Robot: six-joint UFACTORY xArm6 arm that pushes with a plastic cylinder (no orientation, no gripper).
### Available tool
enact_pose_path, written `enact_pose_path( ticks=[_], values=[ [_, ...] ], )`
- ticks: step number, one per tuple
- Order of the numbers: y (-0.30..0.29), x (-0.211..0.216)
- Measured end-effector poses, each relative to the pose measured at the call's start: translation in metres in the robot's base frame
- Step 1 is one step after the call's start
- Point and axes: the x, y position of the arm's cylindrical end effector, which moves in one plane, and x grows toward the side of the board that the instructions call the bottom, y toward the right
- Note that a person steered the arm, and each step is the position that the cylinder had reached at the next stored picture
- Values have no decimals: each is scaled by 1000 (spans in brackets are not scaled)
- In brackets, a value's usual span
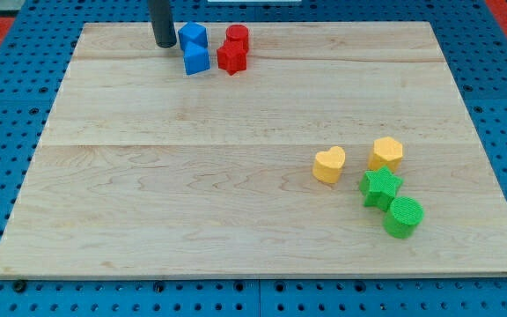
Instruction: Slightly push the blue cube into the blue triangle
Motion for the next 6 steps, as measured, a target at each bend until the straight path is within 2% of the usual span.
enact_pose_path(
  ticks=[3,4,5,6],
  values=[
    [-12,-2],
    [-11,-39],
    [40,-45],
    [51,-32]
  ],
)
